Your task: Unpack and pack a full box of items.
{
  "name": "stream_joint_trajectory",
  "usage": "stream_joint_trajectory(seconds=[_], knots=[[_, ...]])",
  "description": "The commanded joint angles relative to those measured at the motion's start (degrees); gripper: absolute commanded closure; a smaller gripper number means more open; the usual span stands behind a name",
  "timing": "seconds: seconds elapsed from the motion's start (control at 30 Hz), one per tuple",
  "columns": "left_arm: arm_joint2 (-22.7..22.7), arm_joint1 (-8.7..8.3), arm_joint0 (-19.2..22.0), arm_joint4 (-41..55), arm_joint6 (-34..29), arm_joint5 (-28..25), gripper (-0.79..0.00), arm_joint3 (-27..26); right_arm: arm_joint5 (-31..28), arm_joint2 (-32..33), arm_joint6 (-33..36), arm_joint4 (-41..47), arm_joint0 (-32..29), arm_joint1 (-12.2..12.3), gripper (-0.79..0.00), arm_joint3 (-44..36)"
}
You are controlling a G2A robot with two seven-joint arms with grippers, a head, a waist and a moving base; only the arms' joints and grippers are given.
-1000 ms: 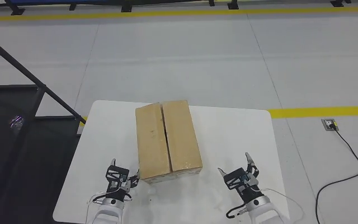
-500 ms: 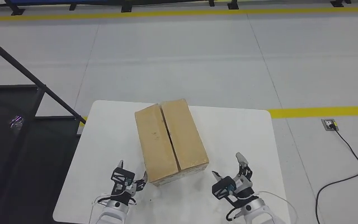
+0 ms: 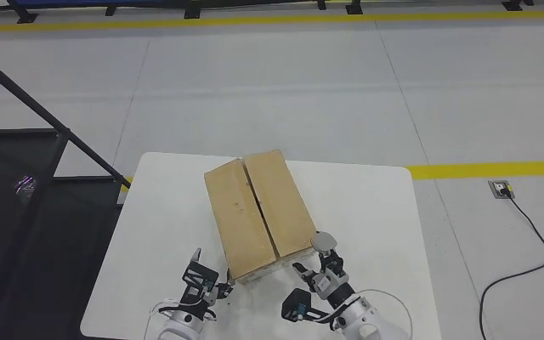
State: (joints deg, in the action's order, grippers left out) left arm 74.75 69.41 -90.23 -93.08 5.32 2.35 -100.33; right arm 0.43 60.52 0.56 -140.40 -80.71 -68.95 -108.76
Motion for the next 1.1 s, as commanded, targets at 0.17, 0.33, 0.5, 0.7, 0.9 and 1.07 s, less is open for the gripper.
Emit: stream_joint_trajectory(seconds=[0.17, 0.33, 0.5, 0.7, 0.9, 1.07], knots=[[-0.4, 0.24, -0.3, 0.4, 0.5, 0.2, -0.785, 0.0, 3.3, -2.5, 4.3, -2.4, 2.1, -1.1, -0.785, 1.7], [-0.8, 0.41, -0.1, 0.2, 0.6, 0.4, -0.785, 0.1, 5.0, -4.2, 6.5, -3.1, 3.3, -1.9, -0.69, 2.5], [-1.1, 0.57, 0.0, 0.1, 0.7, 0.4, -0.785, 0.1, 4.6, -5.1, 6.8, -2.5, 4.2, -2.5, -0.453, 3.4], [-1.1, 0.7, 0.2, 0.0, 0.7, 0.2, -0.785, 0.3, 4.3, -5.9, 6.2, -1.3, 5.4, -3.2, -0.28, 5.2], [-1.3, 0.82, 0.2, -0.4, 0.9, 0.1, -0.785, 0.3, 4.0, -5.9, 5.5, -0.6, 5.9, -3.6, -0.135, 6.2], [-1.5, 0.93, 0.1, -0.6, 1.1, 0.1, -0.785, 0.2, 4.0, -5.1, 4.5, -0.3, 5.4, -3.7, 0.0, 6.1]])
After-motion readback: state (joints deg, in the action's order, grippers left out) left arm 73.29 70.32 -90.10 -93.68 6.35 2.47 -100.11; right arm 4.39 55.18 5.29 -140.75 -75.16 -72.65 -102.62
